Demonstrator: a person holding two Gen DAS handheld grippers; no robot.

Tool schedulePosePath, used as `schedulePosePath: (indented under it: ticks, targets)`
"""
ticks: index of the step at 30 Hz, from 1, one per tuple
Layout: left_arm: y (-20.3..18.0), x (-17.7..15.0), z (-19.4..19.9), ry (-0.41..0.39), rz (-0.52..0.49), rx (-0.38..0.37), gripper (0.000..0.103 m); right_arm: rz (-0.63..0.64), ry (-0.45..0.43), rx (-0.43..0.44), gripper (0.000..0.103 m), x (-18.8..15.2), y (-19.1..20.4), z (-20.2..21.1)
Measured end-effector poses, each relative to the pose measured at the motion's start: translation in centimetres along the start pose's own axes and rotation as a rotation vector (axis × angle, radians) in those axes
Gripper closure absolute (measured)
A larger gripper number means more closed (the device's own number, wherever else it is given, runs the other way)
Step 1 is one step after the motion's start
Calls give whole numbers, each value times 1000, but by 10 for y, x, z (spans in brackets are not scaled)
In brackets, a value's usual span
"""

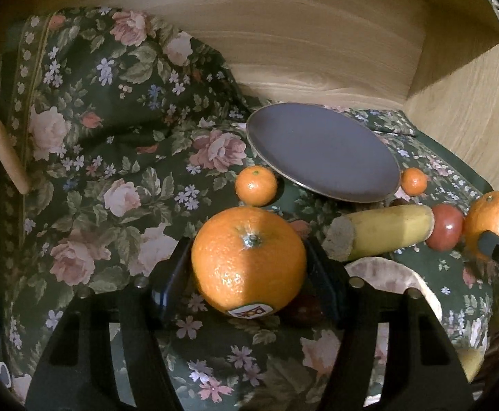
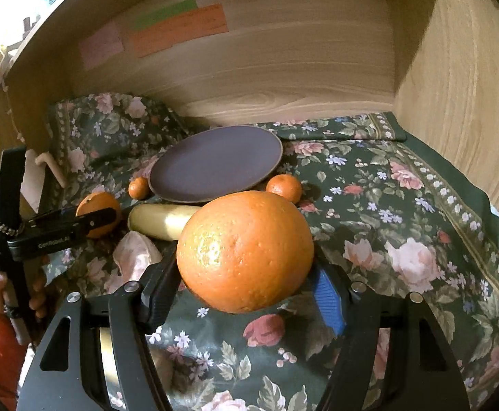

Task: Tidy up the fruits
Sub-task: 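Close the left tool on the stickered orange while the right tool grasps the large orange, then carry both oranges onto the dark plate and open both tools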

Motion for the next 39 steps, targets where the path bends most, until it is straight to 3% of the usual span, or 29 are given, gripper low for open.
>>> schedulePosePath:
  ticks: [16,23,27,31,39]
  targets:
    - [2,1,0,-48,-13,-4,38,9,-32,20,36,4,12,2]
    - [-3,6,7,-67,-51,19,39,30,-62,15,36,30,7,-2]
    - [-9,29,29,-127,-40,-6,39,79,-69,6,36,55,8,-15]
    - [-21,61,42,-177,-92,-1,39,138,-68,4,36,78,16,-34]
    - [-38,111,15,-172,-151,-4,39,182,-37,14,36,113,27,-75]
Point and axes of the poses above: each gripper's, at about its wrist camera, not at the fingertips, and z roughly against the way its jaws point, y to its left, x to its top, the point moved 10 cm from there along -z, roughly the way its jaws point, and after that the axes turned 13 degrees about -x, right-handed, at the moved point
